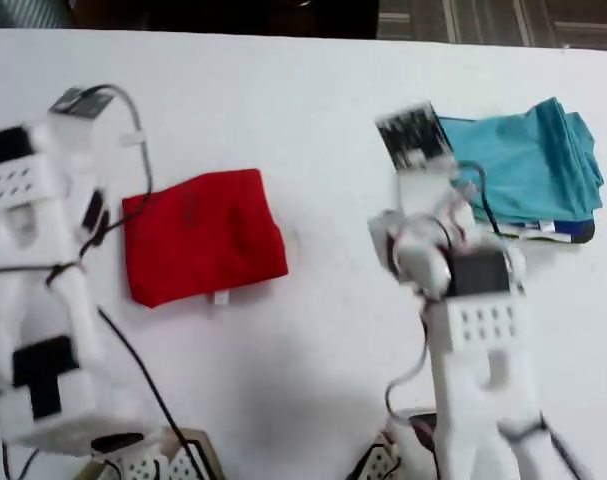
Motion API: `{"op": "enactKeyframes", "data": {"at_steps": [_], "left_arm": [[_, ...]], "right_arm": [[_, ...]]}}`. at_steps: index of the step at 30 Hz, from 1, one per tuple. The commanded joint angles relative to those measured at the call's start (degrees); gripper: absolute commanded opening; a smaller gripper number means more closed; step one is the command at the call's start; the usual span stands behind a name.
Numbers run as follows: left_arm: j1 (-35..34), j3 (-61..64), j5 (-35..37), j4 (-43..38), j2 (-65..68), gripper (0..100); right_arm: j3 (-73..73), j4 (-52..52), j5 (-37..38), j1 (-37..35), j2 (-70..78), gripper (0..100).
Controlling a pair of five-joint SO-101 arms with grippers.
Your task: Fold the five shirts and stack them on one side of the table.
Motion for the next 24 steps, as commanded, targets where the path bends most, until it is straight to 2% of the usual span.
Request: {"op": "enactKeyframes", "data": {"at_steps": [1,7,11,18,21,24], "left_arm": [[-6.15,8.84,-1.93,-3.34,-9.32,8],[-17.32,22.64,-5.45,-8.79,-19.43,8],[-21.45,28.18,-7.12,-11.08,-23.82,8],[-24.88,30.02,-9.49,-13.27,-25.49,8],[-25.85,30.20,-9.76,-13.27,-25.49,8],[-26.02,30.46,-9.76,-14.15,-25.49,8]], "right_arm": [[-12.75,1.98,-5.45,-4.44,9.54,9.1],[-24.26,1.98,-12.57,-15.87,24.92,10.4],[-32.62,2.07,-16.53,-21.76,36.44,22.4],[-47.47,3.56,-25.23,-26.95,54.02,28.1],[-53.89,5.93,-28.22,-27.74,60.88,32.7],[-60.48,8.40,-29.27,-27.65,67.56,33.0]]}}
